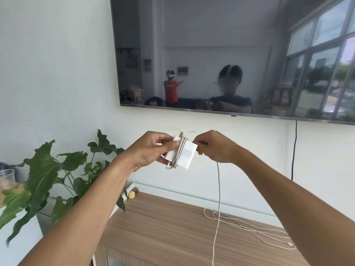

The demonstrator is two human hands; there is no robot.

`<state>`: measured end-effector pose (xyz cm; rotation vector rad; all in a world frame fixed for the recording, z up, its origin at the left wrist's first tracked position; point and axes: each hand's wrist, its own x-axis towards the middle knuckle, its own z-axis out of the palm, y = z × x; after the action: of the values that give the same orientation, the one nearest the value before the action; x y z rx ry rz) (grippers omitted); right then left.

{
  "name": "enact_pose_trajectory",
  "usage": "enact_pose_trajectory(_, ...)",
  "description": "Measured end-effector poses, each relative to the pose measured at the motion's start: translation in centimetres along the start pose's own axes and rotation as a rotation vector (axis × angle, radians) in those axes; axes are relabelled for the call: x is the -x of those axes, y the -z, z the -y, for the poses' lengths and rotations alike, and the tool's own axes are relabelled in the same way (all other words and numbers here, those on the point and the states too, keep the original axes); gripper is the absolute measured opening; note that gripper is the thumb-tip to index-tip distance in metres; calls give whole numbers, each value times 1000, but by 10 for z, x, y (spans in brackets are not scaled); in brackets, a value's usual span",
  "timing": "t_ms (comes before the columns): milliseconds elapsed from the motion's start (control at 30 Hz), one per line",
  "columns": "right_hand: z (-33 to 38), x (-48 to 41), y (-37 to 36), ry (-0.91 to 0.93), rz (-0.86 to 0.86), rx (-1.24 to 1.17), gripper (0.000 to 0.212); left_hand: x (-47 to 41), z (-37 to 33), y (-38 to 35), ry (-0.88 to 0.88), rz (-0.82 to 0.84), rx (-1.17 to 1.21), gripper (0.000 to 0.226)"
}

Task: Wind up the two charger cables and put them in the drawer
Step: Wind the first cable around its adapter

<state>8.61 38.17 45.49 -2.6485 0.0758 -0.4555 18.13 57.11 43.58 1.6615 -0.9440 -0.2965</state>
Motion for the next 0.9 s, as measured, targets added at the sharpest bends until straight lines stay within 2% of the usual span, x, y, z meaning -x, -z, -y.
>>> enact_pose_trajectory(100,5,-6,8,-26,51,36,27,0,1,-1,-15,-6,-52,18)
enact_pose_trajectory(300,17,-12,13,-85,50,43,33,-4,-1,1,-31,-29,-136,20)
enact_pose_trajectory(467,28,-15,12,-165,-14,-30,22,-10,-2,5,-22,-59,-236,26)
enact_pose_trajectory(567,33,-15,11,-193,-84,-56,23,-14,3,5,-20,-154,-229,24)
enact_pose_trajectory(733,43,-8,-8,-6,-298,-1,30,-21,5,-3,11,-402,-21,24)
enact_pose_trajectory(900,35,6,-36,136,-436,-122,31,-21,-3,-1,8,-457,162,21)
